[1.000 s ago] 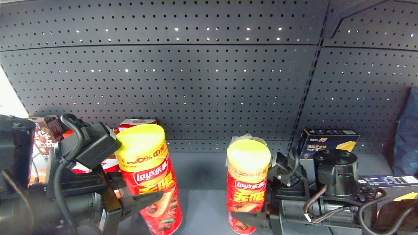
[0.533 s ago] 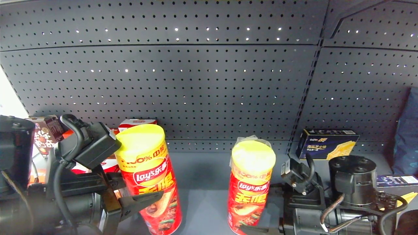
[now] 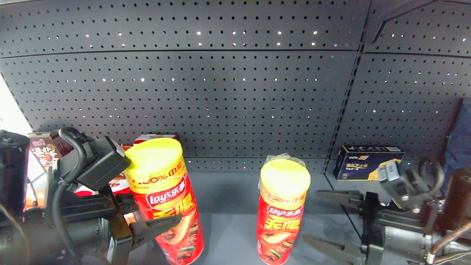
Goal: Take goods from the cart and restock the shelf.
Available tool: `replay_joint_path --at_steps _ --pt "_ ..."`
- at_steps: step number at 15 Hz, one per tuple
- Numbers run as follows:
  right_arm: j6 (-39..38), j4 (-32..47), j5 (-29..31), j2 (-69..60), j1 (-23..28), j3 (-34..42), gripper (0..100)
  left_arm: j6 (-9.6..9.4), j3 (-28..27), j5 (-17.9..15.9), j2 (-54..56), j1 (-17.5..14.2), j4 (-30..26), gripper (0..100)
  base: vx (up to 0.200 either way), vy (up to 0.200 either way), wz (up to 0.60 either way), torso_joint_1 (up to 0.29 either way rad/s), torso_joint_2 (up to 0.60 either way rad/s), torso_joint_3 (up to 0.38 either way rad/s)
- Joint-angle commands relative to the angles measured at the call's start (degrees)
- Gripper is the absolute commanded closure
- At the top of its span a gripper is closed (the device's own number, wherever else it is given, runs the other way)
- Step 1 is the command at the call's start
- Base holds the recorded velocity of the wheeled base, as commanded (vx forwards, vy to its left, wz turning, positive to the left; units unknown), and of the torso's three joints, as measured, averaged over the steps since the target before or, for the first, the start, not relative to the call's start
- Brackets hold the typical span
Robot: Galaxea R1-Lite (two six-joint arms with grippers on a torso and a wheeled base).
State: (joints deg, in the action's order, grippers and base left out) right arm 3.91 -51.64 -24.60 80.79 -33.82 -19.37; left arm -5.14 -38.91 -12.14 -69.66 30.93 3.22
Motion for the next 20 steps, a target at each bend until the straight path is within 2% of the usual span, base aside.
replay_joint_path --at_steps 1,2,4,5,9,11,13,17,20 --pt "-0.05 2.86 5.97 -13.73 6.92 -1.2 0 -0.04 -0.02 0.1 0.4 0.19 0.03 100 0.0 0.0 0.0 0.0 0.0 0.0" --pt "-0.05 4.79 10.01 -17.42 7.8 -1.02 0 -0.04 -0.02 0.19 0.4 0.27 0.03 100 0.0 0.0 0.0 0.0 0.0 0.0" --pt "-0.05 10.51 22.67 -25.5 10.09 0.91 0 -0.04 -0.11 1.16 0.93 0.36 0.03 100 0.0 0.0 0.0 0.0 0.0 0.0" --pt "-0.13 12.88 26.45 -29.11 13.07 2.06 0 -0.04 -0.02 1.24 1.28 0.36 0.03 100 0.0 0.0 0.0 0.0 0.0 0.0" --pt "-4.35 15.25 28.47 -42.2 31.36 11.9 0 -0.13 0.06 1.42 1.54 0.36 0.03 100 0.0 0.0 0.0 0.0 0.0 0.0" --pt "-4.26 16.83 30.23 -47.3 36.63 17.09 0 -0.13 -0.02 1.86 1.54 0.45 0.12 100 0.0 0.0 0.0 0.0 0.0 0.0" --pt "-4.18 21.93 30.14 -54.24 36.98 19.2 0 -0.13 0.06 1.86 1.63 0.36 0.03 100 0.0 0.0 0.0 0.0 0.0 0.0" --pt "-3.83 51.9 27.06 -78.5 34.87 18.49 0 -0.04 0.24 1.86 1.81 0.36 0.03 100 0.0 0.0 0.0 0.0 0.0 0.0" --pt "-3.74 51.82 27.24 -80.79 33.82 19.2 0 -0.13 0.94 1.86 2.42 0.36 0.12 100 0.0 0.0 0.0 0.0 0.0 0.0"
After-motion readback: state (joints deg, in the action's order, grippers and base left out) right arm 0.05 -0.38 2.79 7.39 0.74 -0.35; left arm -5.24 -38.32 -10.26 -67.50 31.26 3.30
